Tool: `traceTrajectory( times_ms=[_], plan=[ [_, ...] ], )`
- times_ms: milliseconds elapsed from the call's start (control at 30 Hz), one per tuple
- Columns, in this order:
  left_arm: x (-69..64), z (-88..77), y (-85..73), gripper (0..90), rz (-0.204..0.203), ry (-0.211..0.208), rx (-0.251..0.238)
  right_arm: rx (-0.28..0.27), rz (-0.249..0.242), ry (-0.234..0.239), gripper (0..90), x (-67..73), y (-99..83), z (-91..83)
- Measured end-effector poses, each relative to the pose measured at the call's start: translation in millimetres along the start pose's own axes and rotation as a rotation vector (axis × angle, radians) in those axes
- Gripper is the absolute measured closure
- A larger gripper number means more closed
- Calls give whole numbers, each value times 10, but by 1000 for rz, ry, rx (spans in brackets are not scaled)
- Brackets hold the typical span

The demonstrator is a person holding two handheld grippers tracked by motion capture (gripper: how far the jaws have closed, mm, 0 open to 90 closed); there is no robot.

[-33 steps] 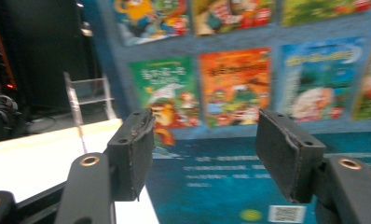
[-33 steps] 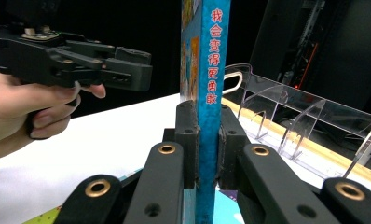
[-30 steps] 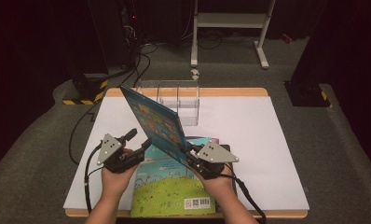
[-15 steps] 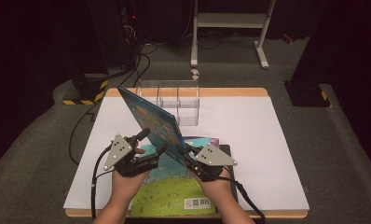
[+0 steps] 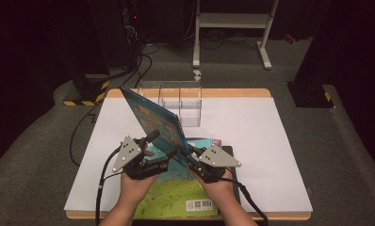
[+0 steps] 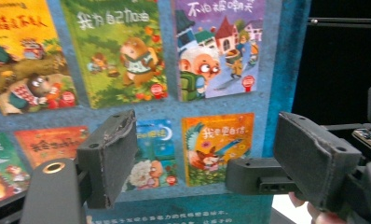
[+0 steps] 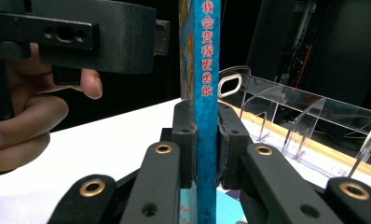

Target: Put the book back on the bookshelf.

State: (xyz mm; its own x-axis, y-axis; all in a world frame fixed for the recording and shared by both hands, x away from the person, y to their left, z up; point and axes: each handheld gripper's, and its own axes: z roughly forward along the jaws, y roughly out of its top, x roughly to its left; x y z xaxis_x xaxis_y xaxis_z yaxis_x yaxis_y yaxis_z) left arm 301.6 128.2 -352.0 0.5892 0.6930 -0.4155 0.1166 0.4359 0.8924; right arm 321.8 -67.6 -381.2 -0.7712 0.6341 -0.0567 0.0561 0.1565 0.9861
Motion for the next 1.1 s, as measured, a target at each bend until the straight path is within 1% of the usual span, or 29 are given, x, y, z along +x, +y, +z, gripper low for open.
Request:
traceTrajectory(
  times_ms=[67, 100, 133, 167, 333, 367, 400, 467, 500, 600, 633, 667, 700, 767, 900, 1067, 1100],
  plan=[
    [-8, 15, -13, 213, -10, 2, 6, 1, 8, 5, 794, -3, -3, 1],
    [-7, 19, -22, 199, -7, 3, 14, 3, 14, 12, 788, -2, -9, 4],
    [-9, 24, -30, 192, -7, 6, 17, 3, 11, 16, 786, -3, -13, 7],
    [-16, 29, -38, 189, -15, 6, 16, 5, 9, 17, 785, 1, -17, 8],
    [-33, 32, -58, 169, -13, 11, 17, 18, 6, 23, 777, 11, -37, 27],
    [-39, 30, -61, 168, -11, 15, 13, 26, 17, 30, 768, 3, -57, 37],
    [-39, 30, -61, 165, -11, 15, 13, 26, 17, 30, 768, 3, -57, 37],
    [-42, 25, -71, 163, 5, 21, 12, 40, 20, 41, 743, -1, -78, 44],
    [-47, 23, -75, 160, 3, 24, 8, 52, 25, 57, 719, -2, -100, 45],
    [-64, 19, -72, 155, -7, 34, 6, 56, 26, 67, 702, -2, -119, 29],
    [-74, 15, -68, 148, -8, 42, 11, 60, 29, 85, 689, -8, -128, -2],
    [-79, 10, -66, 148, -4, 48, 16, 60, 29, 85, 689, -8, -128, -2],
    [-86, 9, -67, 147, -8, 50, 14, 61, 28, 89, 687, -14, -133, -22],
    [-85, 5, -68, 146, -1, 52, 15, 65, 38, 102, 691, -30, -153, -56],
    [-88, 9, -71, 142, -3, 52, 11, 78, 48, 109, 704, -46, -192, -81],
    [-77, -7, -69, 134, -8, 51, 8, 84, 42, 111, 721, -32, -196, -74],
    [-73, -30, -70, 134, -4, 49, 11, 88, 35, 108, 735, -25, -191, -65]
  ],
)
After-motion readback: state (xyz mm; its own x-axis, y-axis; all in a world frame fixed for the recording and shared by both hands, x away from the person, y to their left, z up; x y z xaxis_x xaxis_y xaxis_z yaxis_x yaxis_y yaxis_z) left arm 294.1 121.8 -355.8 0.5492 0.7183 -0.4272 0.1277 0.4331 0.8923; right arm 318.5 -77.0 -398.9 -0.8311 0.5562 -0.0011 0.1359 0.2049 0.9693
